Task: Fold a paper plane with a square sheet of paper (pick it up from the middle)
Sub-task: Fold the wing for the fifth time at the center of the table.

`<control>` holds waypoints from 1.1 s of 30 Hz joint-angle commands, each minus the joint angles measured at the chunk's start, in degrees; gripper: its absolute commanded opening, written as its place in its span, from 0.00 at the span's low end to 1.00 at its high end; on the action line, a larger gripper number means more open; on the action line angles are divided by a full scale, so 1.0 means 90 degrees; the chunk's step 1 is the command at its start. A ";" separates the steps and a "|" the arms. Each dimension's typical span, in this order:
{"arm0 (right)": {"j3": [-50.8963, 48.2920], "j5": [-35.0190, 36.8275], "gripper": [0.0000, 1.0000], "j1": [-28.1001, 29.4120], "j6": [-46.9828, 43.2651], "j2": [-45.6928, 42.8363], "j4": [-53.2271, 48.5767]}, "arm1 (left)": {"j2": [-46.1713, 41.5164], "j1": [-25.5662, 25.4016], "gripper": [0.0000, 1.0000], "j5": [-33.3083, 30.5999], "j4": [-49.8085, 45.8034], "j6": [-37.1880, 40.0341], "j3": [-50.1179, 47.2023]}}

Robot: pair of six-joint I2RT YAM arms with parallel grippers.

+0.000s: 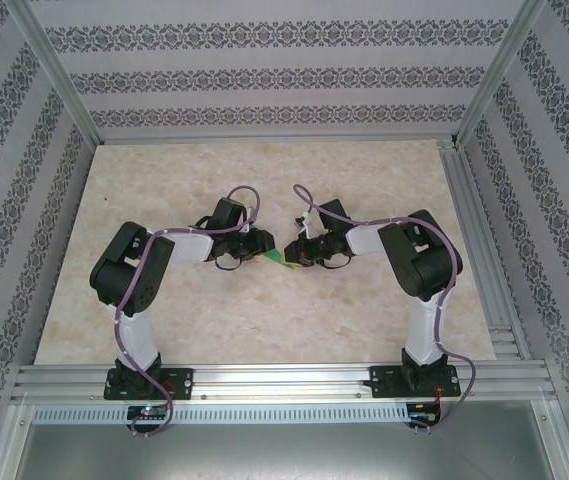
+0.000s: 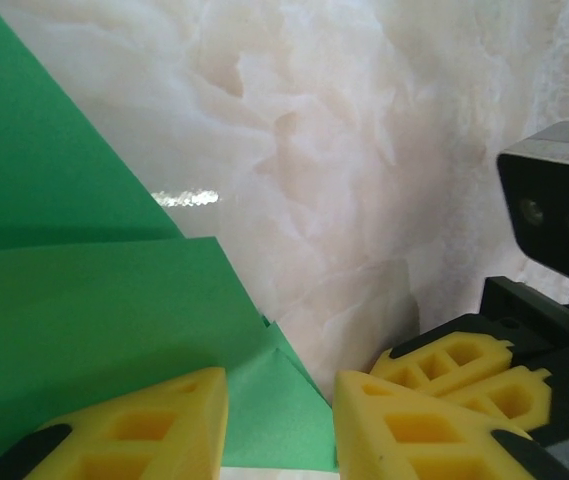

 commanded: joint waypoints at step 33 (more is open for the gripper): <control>0.0494 0.1002 0.07 0.0551 -0.0392 -0.0697 -0.0925 | 0.0426 -0.0039 0.22 -0.0462 -0.0861 0.0049 0.0214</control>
